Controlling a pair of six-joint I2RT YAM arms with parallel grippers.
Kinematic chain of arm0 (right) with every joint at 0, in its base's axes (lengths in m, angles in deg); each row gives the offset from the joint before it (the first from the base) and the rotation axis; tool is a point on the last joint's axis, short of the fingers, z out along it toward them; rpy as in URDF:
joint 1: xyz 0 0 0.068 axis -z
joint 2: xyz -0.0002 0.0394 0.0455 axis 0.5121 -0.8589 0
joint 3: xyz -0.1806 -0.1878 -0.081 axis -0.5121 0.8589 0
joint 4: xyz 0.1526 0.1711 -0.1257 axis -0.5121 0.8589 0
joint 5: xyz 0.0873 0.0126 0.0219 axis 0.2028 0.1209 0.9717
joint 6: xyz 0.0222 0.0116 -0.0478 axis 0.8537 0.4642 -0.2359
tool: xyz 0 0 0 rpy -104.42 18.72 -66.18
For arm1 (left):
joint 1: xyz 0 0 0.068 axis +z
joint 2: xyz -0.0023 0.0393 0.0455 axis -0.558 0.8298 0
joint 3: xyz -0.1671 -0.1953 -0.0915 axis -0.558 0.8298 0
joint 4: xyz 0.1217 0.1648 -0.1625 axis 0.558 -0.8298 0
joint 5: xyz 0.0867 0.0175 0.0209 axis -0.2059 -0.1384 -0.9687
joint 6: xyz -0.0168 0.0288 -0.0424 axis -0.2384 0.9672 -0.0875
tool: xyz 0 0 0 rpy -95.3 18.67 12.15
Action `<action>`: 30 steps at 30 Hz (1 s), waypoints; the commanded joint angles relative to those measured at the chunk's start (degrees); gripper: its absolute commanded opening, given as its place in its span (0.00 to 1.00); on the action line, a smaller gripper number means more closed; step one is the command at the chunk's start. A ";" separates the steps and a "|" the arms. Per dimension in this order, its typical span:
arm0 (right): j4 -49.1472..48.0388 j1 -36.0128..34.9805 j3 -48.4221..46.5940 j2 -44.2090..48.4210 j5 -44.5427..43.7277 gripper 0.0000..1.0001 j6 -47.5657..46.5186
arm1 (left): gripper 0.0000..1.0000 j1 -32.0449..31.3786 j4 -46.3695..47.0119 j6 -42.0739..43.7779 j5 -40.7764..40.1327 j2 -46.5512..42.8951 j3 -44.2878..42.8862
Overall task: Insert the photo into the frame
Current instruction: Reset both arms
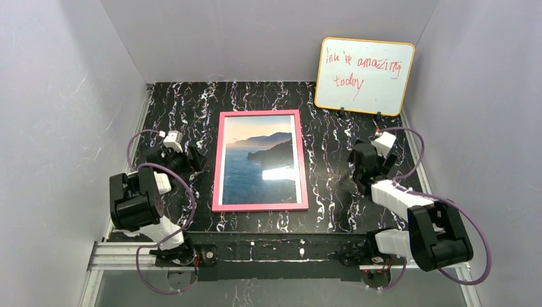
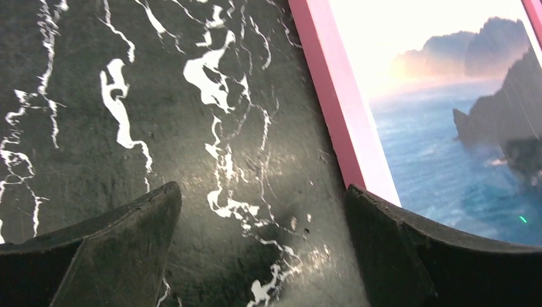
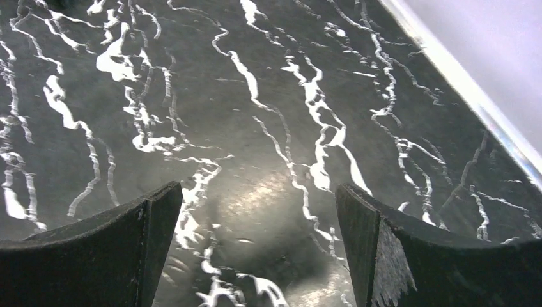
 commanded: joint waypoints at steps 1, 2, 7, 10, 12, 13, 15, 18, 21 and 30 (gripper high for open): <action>-30.77 0.47 10.18 3.82 -6.92 0.98 -13.02 | 0.98 -0.47 23.77 -8.99 -4.73 4.90 5.08; -33.97 0.74 11.77 3.57 -6.07 0.98 -14.10 | 0.98 -0.49 27.54 -10.72 -5.17 5.91 5.85; -40.40 3.52 13.08 -1.48 -1.78 0.98 -14.56 | 0.98 -0.73 38.82 -14.93 -5.49 10.66 7.43; -44.93 4.75 13.46 -5.14 0.77 0.98 -15.10 | 0.98 -0.72 38.37 -14.26 -5.57 9.96 7.87; -47.97 5.22 13.92 -8.01 1.60 0.98 -15.45 | 0.98 -1.01 39.28 -13.45 -6.86 8.70 9.39; -49.93 5.25 14.82 -9.54 1.51 0.98 -15.26 | 0.98 -1.56 41.00 -12.81 -8.22 7.93 10.91; -56.25 5.26 17.02 -11.98 -0.18 0.98 -14.79 | 0.98 -4.39 48.02 -9.70 -11.48 6.61 15.77; -60.35 5.33 17.66 -13.88 -3.01 0.98 -14.52 | 0.98 -12.96 52.60 -1.54 -25.85 6.03 21.95; -57.69 5.37 16.34 -13.99 0.48 0.98 -15.29 | 0.98 -14.55 51.69 -1.96 -27.79 8.53 17.42; -51.57 12.02 11.56 -19.35 25.29 0.98 -18.10 | 0.98 -19.03 35.25 -0.75 -35.85 6.60 12.05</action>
